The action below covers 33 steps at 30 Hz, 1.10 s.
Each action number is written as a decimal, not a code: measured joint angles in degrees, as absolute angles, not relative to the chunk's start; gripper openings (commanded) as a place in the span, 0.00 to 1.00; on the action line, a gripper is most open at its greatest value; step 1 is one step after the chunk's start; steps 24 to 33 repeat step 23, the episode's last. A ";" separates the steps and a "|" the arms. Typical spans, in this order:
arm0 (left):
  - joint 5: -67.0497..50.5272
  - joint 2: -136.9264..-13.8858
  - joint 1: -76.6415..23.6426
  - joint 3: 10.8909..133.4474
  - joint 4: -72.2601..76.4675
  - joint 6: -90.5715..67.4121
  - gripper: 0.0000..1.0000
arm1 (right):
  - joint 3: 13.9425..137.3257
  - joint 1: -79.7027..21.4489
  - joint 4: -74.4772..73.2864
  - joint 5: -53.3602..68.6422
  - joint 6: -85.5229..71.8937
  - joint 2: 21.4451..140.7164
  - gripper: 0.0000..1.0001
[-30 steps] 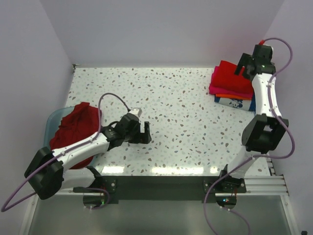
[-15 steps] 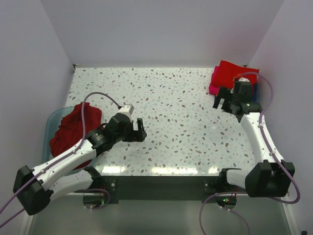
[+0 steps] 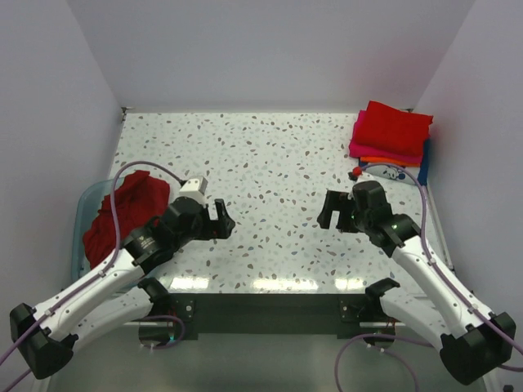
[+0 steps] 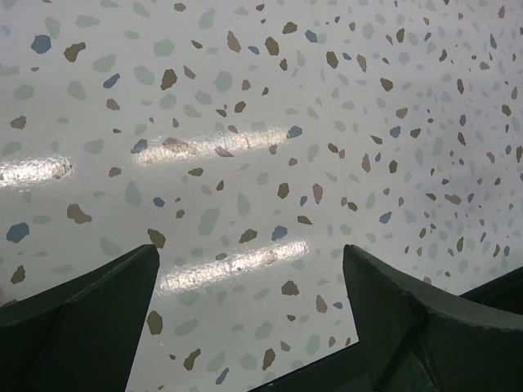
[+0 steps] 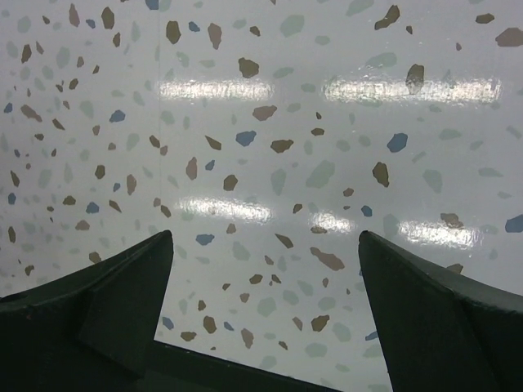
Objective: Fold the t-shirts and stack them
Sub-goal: Neatly place the folded tshirt to the corner
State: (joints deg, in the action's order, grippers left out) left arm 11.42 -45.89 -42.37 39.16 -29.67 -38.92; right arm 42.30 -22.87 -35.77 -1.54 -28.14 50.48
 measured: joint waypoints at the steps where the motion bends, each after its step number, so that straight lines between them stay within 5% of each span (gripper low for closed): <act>1: 11.79 -45.39 -42.37 38.96 -29.91 -39.05 1.00 | 42.30 -23.62 -36.23 -1.67 -28.18 50.37 0.99; 33: 15.57 -40.45 -42.37 38.52 -34.44 -41.45 1.00 | 45.34 -24.71 -42.87 -3.53 -27.86 47.11 0.99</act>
